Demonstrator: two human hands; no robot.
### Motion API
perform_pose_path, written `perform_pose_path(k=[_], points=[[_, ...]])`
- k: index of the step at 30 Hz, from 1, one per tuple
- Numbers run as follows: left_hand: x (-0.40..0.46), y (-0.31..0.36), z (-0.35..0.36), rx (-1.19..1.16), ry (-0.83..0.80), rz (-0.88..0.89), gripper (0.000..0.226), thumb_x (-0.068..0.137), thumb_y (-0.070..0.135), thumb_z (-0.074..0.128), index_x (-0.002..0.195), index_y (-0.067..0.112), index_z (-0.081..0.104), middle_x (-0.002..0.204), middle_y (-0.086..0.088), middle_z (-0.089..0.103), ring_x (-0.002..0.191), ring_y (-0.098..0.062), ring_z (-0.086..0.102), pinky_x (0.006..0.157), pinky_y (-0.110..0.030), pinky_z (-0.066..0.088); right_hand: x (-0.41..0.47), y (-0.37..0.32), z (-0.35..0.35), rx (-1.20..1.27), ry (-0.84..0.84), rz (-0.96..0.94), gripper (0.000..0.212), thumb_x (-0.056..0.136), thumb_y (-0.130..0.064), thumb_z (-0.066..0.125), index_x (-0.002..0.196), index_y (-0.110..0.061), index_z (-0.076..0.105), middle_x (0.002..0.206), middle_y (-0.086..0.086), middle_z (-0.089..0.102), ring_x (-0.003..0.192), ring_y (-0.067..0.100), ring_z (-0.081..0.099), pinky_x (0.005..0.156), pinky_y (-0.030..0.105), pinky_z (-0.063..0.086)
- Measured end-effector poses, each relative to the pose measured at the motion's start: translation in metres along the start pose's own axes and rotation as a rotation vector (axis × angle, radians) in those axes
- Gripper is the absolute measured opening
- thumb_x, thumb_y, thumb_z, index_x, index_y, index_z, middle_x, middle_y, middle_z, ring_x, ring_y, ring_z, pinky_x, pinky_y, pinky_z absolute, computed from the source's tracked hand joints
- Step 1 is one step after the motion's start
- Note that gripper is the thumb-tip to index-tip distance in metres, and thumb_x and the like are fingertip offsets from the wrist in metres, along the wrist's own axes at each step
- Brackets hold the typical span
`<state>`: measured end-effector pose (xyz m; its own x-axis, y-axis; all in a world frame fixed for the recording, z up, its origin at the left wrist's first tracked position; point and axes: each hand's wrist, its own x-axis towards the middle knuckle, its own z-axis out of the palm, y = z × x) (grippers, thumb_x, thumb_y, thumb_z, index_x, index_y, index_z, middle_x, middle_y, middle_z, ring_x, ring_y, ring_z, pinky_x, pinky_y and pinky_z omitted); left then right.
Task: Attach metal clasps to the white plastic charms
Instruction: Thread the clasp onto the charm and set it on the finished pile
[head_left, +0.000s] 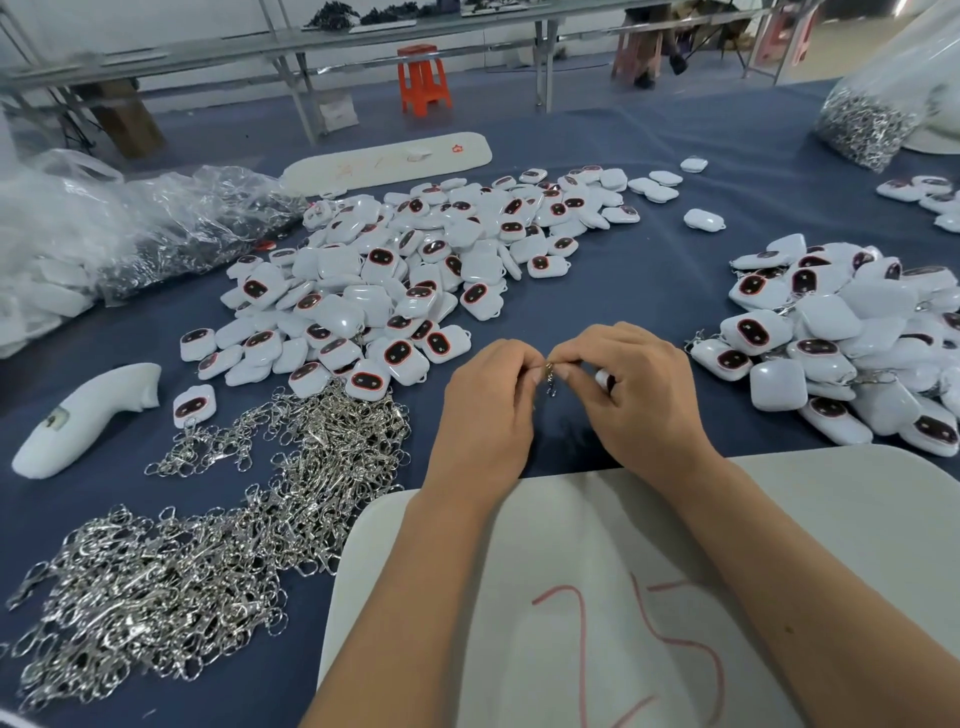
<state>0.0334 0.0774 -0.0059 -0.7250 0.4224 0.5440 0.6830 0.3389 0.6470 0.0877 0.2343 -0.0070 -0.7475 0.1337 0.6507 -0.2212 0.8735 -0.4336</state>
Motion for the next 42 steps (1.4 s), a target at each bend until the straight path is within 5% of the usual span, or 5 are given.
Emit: perform_pose_path(k=[10,16,28,33,42], points=[[0.000,0.004,0.002,-0.036,0.057,0.006,0.015,0.097,0.002,0.059,0.085,0.010,0.062,0.078,0.006,0.059,0.074,-0.017,0.057,0.070,-0.037,0.047,-0.002,-0.007,0.002,-0.158,0.199,-0.033,0.019,0.097,-0.012,0.072,0.081,-0.020,0.077,0.069,-0.004,0.063,0.064,0.023,0.045,0.052,0.039,0.042],[0.001,0.008,0.001,0.009,0.123,0.066,0.014,0.098,0.001,0.061,0.086,0.009,0.063,0.081,0.007,0.057,0.073,-0.003,0.048,0.069,-0.015,0.035,-0.003,-0.006,0.006,0.325,0.106,0.198,0.010,0.093,-0.012,0.077,0.089,-0.021,0.081,0.083,-0.012,0.076,0.074,0.014,0.067,0.070,0.034,0.053],[0.003,0.007,0.003,-0.008,0.122,0.101,0.013,0.098,0.000,0.062,0.088,0.008,0.065,0.082,0.008,0.057,0.075,-0.004,0.050,0.070,-0.015,0.035,-0.001,-0.002,-0.001,0.634,0.017,0.336,0.016,0.095,-0.009,0.074,0.087,-0.022,0.079,0.077,0.012,0.070,0.069,0.044,0.051,0.063,0.048,0.043],[0.002,0.002,0.002,-0.011,0.104,0.095,0.012,0.096,0.000,0.064,0.089,0.009,0.068,0.084,0.005,0.063,0.078,-0.012,0.056,0.071,-0.027,0.045,-0.001,-0.006,-0.001,0.429,0.029,0.227,0.014,0.095,-0.005,0.073,0.086,-0.016,0.075,0.074,-0.016,0.063,0.062,0.022,0.046,0.060,0.030,0.042],[0.001,-0.002,0.001,-0.006,0.025,0.066,0.012,0.093,0.002,0.062,0.086,0.010,0.067,0.080,0.006,0.063,0.075,-0.014,0.057,0.070,-0.036,0.048,0.003,0.002,-0.010,-0.011,-0.027,-0.061,0.015,0.097,-0.008,0.070,0.086,-0.018,0.072,0.083,-0.007,0.068,0.069,0.023,0.049,0.062,0.043,0.047]])
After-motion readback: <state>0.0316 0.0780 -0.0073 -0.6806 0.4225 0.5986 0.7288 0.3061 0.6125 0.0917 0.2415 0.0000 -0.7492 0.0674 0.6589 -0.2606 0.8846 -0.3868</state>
